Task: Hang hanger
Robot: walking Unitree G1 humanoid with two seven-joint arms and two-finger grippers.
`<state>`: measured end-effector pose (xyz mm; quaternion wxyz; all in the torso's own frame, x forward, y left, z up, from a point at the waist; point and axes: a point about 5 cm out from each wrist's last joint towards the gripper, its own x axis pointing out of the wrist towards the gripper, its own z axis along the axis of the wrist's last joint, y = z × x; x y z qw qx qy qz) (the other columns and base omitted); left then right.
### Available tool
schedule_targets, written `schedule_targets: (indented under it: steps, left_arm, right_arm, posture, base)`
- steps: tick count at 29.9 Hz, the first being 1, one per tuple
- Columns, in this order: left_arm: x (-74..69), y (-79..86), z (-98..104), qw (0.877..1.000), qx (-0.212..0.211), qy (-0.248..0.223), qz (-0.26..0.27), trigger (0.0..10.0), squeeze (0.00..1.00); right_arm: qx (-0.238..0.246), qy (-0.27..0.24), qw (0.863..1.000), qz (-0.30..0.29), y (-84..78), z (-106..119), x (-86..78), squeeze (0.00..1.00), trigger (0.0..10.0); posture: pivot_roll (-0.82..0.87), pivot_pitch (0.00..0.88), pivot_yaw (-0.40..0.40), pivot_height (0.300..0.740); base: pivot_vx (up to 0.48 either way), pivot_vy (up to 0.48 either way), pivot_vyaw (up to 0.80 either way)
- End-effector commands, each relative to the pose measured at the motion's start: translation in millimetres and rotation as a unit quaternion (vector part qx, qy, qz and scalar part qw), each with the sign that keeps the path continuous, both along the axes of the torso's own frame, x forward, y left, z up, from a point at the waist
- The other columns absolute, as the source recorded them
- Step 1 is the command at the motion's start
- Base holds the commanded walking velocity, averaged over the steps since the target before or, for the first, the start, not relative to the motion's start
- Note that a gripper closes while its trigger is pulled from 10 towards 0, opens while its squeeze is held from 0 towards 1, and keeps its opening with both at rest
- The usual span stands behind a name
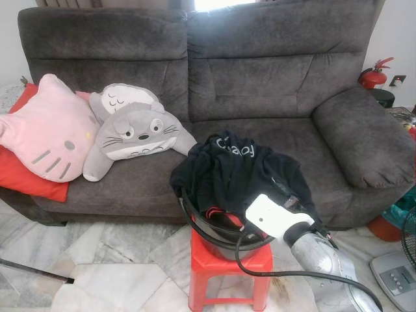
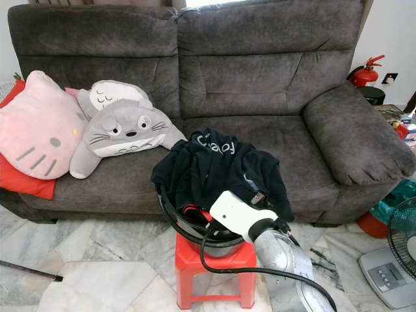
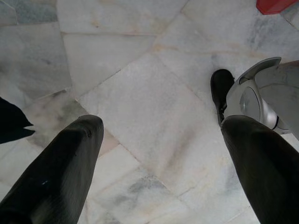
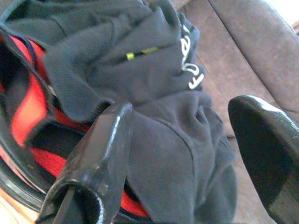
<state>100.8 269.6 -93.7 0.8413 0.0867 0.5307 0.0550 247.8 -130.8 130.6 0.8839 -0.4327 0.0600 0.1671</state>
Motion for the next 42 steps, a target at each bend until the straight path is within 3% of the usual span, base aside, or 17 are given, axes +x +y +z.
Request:
schedule_targets:
  steps: [1,8,19,42]
  left_arm:
    - [-2.3,0.3,-0.8,1.0,0.0,0.007,0.005,10.0,0.0]
    - [-1.7,-0.2,-0.8,1.0,-0.001,0.005,0.005,10.0,0.0]
    - [-1.6,-0.7,-0.9,1.0,-0.001,0.005,0.005,10.0,0.0]
    - [-2.0,-0.9,-1.0,1.0,-0.001,0.006,0.001,10.0,0.0]
  right_arm:
    - [0.015,-0.007,0.999,0.027,11.0,6.5,-3.5,0.0,10.0]
    - [0.019,0.019,0.999,0.04,17.9,2.1,-10.3,0.0,10.0]
    - [0.0,0.023,1.0,0.0,5.9,0.8,-6.1,0.0,10.0]
    - [-0.009,0.04,0.999,-0.029,-2.7,-10.0,-0.8,0.0,10.0]
  posture:
    - [-0.11,0.0,0.032,0.716]
    - [-0.11,0.0,0.03,0.716]
    - [-0.11,0.0,0.029,0.716]
    - [-0.11,0.0,0.025,0.716]
  base:
    - [0.0,0.0,0.0]
    - [0.0,0.0,0.0]
    - [0.0,0.0,0.0]
    - [0.0,0.0,0.0]
